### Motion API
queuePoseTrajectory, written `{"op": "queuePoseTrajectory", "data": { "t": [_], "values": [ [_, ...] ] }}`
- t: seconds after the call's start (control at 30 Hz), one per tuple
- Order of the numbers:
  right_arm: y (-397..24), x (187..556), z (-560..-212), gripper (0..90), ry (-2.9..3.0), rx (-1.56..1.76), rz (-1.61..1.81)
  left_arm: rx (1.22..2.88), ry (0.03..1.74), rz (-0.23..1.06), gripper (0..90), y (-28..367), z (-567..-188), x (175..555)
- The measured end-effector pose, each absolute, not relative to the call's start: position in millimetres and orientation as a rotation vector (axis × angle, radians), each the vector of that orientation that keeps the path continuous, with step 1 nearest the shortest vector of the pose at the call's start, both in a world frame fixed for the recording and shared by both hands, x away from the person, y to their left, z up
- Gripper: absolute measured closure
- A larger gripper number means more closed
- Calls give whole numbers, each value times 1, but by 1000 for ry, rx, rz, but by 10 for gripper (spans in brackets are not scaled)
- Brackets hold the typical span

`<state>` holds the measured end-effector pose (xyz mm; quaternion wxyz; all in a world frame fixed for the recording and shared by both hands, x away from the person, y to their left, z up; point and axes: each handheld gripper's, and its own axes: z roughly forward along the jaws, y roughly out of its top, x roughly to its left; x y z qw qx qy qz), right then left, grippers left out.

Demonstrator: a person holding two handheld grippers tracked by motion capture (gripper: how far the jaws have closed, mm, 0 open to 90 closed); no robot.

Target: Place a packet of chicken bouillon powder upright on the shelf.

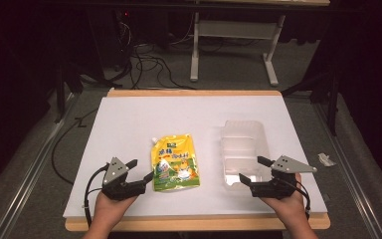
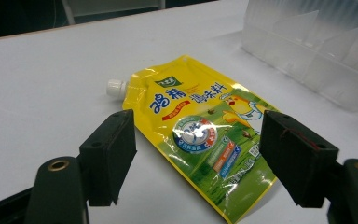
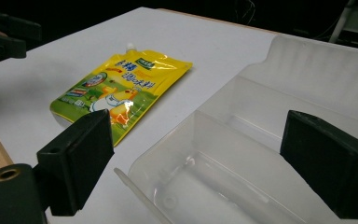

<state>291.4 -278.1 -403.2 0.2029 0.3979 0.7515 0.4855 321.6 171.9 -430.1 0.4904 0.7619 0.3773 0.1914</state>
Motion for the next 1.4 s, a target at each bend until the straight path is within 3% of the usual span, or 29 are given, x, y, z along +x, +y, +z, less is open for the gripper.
{"op": "queuePoseTrajectory", "data": {
  "t": [1.4],
  "values": [
    [-289,293,-406,102,2094,1126,1339,1843,972,437,268,171,-433,332]
  ]
}}
